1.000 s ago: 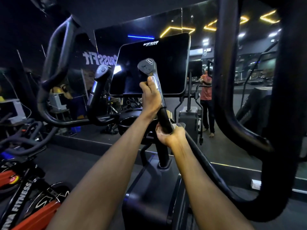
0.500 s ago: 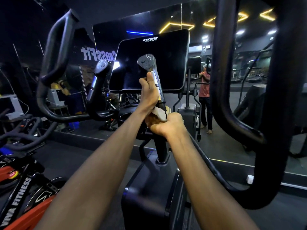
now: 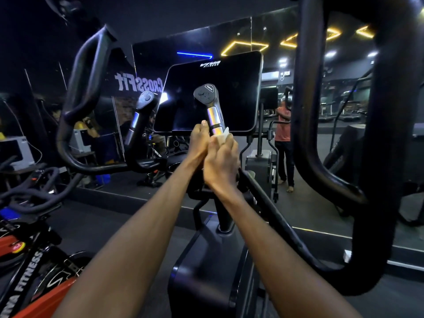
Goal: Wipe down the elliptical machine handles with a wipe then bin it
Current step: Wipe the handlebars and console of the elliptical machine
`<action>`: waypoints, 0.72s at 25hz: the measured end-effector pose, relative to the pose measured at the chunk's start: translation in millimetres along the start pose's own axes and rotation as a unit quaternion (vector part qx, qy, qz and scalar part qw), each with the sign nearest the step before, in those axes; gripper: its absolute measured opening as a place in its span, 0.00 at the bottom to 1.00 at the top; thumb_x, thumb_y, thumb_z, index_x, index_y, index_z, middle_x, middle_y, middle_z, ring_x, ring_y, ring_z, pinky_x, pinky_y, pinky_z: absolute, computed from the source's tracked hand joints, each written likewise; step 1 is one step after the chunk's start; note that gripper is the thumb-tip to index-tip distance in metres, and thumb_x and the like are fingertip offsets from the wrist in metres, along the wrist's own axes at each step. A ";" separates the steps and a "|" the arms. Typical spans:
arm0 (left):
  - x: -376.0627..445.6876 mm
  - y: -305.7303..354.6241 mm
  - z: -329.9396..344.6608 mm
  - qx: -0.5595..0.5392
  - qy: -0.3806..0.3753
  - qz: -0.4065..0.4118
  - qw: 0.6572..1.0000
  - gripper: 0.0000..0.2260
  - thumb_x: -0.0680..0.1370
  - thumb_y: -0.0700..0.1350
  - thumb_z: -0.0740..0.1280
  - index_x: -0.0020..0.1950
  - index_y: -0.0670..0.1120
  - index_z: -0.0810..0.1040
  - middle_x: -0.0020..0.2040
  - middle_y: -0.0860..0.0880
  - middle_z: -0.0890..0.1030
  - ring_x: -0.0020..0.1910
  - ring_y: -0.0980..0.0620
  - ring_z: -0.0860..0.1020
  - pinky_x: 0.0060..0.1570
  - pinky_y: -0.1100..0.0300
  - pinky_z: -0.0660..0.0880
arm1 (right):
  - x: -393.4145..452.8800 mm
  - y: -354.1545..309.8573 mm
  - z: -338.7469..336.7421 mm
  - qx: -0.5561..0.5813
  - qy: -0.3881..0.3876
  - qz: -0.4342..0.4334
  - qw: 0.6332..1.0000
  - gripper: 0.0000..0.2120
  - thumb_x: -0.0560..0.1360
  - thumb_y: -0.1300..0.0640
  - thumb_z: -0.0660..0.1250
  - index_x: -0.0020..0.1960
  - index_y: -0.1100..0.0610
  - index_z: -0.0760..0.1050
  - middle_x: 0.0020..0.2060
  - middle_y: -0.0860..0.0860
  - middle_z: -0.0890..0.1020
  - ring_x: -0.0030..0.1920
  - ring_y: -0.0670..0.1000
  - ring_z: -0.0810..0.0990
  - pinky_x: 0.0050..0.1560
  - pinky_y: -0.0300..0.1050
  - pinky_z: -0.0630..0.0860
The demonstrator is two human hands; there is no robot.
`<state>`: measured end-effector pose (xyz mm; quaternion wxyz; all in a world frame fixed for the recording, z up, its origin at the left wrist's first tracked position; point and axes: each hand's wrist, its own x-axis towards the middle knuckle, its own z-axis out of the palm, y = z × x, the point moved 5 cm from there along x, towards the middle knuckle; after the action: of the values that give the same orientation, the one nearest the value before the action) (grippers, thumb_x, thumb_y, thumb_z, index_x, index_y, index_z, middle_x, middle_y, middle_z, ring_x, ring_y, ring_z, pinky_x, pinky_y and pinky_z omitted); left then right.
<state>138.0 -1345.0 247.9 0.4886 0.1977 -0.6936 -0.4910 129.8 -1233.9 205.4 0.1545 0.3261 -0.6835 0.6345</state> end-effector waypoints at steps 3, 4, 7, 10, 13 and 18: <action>3.0 -7.5 -9.6 -0.056 -0.005 -0.047 0.997 0.09 0.82 0.39 0.60 0.43 0.47 0.70 0.36 0.48 0.74 0.26 0.57 0.71 0.23 0.67 0.68 | 24.0 4.1 4.8 -0.069 -0.027 0.003 0.997 0.28 0.82 0.39 0.47 0.67 0.60 0.68 0.58 0.60 0.77 0.58 0.60 0.77 0.60 0.58 0.71; 3.4 -10.2 -13.3 -0.072 -0.010 -0.067 0.995 0.06 0.81 0.38 0.60 0.45 0.47 0.71 0.36 0.47 0.74 0.25 0.56 0.71 0.22 0.66 0.69 | 35.8 6.3 3.5 -0.040 -0.041 0.043 0.997 0.29 0.82 0.39 0.45 0.64 0.60 0.71 0.56 0.61 0.79 0.57 0.62 0.78 0.59 0.58 0.72; 6.5 -6.9 -19.9 -0.094 0.000 -0.066 0.993 0.03 0.80 0.38 0.60 0.48 0.45 0.71 0.38 0.46 0.73 0.21 0.57 0.70 0.21 0.67 0.66 | 34.0 2.5 7.9 -0.048 -0.026 0.035 0.998 0.27 0.82 0.40 0.47 0.67 0.59 0.68 0.59 0.59 0.77 0.57 0.61 0.77 0.57 0.56 0.72; 12.7 1.1 -19.4 -0.118 0.012 -0.054 0.991 0.04 0.82 0.44 0.59 0.50 0.45 0.73 0.42 0.46 0.74 0.24 0.55 0.72 0.25 0.63 0.67 | 15.6 6.3 10.0 -0.065 0.024 -0.020 0.997 0.28 0.81 0.37 0.46 0.64 0.58 0.68 0.54 0.57 0.78 0.52 0.60 0.79 0.53 0.59 0.75; 15.0 5.4 -15.3 -0.142 0.005 -0.060 0.988 0.13 0.84 0.50 0.54 0.54 0.42 0.73 0.42 0.45 0.76 0.30 0.51 0.73 0.29 0.59 0.68 | 64.0 -0.3 13.8 0.015 -0.053 0.118 0.992 0.38 0.76 0.31 0.40 0.57 0.58 0.77 0.50 0.57 0.83 0.49 0.59 0.81 0.54 0.61 0.77; 15.1 2.4 -18.5 -0.184 0.012 -0.075 0.980 0.22 0.84 0.55 0.50 0.46 0.43 0.76 0.36 0.46 0.77 0.30 0.51 0.74 0.31 0.59 0.69 | 35.0 -18.8 9.8 -0.111 0.029 -0.097 0.989 0.26 0.81 0.38 0.48 0.68 0.56 0.64 0.55 0.55 0.76 0.51 0.56 0.78 0.46 0.52 0.73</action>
<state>147.9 -1364.4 258.0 0.4863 0.1619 -0.5688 -0.6432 118.0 -1251.7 240.3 0.2708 0.3534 -0.7101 0.5455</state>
